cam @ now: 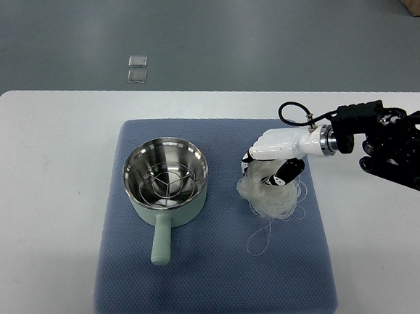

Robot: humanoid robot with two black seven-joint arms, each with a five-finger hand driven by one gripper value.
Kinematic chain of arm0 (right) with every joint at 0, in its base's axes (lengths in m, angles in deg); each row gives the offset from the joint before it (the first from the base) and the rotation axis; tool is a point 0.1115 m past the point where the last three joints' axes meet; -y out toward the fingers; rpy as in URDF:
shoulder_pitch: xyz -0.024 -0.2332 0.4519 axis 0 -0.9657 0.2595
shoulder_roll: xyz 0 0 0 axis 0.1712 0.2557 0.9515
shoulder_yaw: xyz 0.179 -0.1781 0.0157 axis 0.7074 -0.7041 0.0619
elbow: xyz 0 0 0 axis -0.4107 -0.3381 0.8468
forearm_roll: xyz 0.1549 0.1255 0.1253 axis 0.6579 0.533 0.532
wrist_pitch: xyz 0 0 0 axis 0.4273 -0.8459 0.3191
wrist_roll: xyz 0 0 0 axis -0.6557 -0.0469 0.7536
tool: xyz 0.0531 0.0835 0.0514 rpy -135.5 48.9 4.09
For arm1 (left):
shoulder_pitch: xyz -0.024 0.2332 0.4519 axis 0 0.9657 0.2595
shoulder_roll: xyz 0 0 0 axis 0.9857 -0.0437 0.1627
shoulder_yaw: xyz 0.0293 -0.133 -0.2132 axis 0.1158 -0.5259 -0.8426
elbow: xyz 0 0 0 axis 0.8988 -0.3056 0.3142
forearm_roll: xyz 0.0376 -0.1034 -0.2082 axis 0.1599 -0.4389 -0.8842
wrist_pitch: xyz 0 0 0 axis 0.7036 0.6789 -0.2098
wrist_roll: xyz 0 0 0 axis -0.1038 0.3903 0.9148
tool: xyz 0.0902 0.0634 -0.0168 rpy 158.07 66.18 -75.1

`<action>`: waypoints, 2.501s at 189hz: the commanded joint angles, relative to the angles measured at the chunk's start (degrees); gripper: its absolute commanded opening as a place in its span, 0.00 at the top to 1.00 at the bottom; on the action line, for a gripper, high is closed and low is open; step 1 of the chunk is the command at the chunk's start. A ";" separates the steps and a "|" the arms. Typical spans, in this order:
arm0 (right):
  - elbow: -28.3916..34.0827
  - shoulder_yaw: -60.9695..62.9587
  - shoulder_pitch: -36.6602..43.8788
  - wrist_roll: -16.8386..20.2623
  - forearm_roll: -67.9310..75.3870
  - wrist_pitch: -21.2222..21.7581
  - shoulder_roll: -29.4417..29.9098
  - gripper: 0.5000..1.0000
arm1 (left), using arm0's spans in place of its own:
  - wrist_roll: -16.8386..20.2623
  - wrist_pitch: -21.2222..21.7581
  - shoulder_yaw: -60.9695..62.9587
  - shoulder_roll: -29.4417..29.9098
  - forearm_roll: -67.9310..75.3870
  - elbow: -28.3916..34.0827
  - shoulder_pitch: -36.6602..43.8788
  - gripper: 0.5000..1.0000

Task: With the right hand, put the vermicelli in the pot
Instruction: 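Lift the grasped vermicelli and carry it over the saucepan, then lower the vermicelli into the saucepan and open the right hand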

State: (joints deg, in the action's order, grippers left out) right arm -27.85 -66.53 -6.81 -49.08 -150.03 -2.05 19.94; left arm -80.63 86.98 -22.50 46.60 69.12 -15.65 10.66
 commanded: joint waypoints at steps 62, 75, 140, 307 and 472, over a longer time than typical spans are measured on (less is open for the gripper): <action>0.28 9.52 2.16 -1.65 0.58 3.88 -2.72 1.00 | 0.00 0.00 0.00 0.00 0.01 -0.01 0.01 0.00; 0.55 12.07 2.51 -2.09 0.58 5.19 -3.16 1.00 | 0.00 0.00 0.00 0.00 -0.07 -0.01 0.01 0.00; 1.60 18.31 8.58 -2.35 0.67 10.21 -1.40 1.00 | 0.00 0.00 0.00 0.00 0.01 -0.01 0.01 0.00; -7.10 13.57 4.10 -1.12 -0.47 4.76 18.99 1.00 | 0.00 0.00 0.00 0.00 0.01 0.08 0.01 0.00; -10.44 14.71 0.58 -1.47 8.49 7.92 19.69 0.21 | 0.00 0.00 0.00 0.00 -0.07 -0.01 0.01 0.00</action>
State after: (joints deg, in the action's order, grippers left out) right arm -38.28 -51.90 -6.52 -50.64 -143.63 3.66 39.92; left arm -80.63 86.98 -22.50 46.60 69.12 -15.65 10.67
